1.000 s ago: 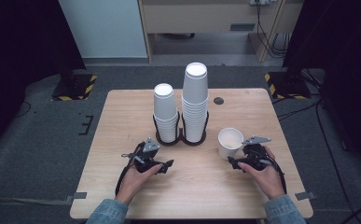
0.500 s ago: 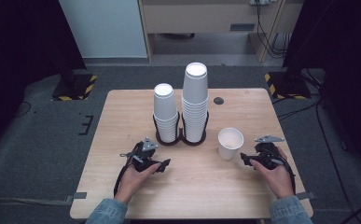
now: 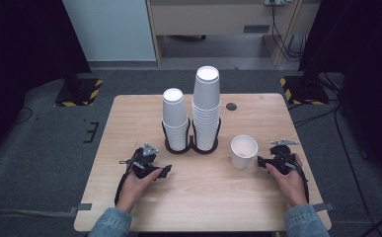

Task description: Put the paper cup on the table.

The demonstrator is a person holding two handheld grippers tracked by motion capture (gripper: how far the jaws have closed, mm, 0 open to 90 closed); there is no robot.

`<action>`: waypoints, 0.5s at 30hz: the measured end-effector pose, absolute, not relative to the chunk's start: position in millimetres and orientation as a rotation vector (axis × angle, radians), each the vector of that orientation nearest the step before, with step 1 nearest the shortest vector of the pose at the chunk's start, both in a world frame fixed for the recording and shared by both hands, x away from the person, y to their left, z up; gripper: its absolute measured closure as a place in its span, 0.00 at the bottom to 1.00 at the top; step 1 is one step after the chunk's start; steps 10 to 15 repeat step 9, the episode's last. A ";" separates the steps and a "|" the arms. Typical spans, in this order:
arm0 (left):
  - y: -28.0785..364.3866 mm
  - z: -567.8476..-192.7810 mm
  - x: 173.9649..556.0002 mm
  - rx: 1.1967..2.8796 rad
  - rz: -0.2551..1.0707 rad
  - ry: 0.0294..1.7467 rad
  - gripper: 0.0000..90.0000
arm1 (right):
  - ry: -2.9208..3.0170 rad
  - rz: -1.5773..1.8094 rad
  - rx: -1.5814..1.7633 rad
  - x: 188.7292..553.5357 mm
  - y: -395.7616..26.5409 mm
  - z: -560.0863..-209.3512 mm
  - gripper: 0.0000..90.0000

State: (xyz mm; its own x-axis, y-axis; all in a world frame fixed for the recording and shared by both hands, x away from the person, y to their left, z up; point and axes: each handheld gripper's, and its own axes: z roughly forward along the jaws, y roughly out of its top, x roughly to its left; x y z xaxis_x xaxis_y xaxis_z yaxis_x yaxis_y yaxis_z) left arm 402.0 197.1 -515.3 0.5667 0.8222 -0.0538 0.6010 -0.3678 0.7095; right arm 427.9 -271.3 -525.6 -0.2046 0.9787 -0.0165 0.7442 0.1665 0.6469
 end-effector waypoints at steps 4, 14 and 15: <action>201.9 -515.6 403.5 2.090 0.410 1.152 0.14 | 2.010 0.709 1.631 429.5 -272.3 -528.9 0.11; 207.6 -515.9 405.4 2.086 0.420 1.171 0.14 | 2.003 0.739 1.644 430.9 -272.3 -532.8 0.06; 207.6 -515.9 405.4 2.086 0.420 1.171 0.14 | 2.003 0.739 1.644 430.9 -272.3 -532.8 0.06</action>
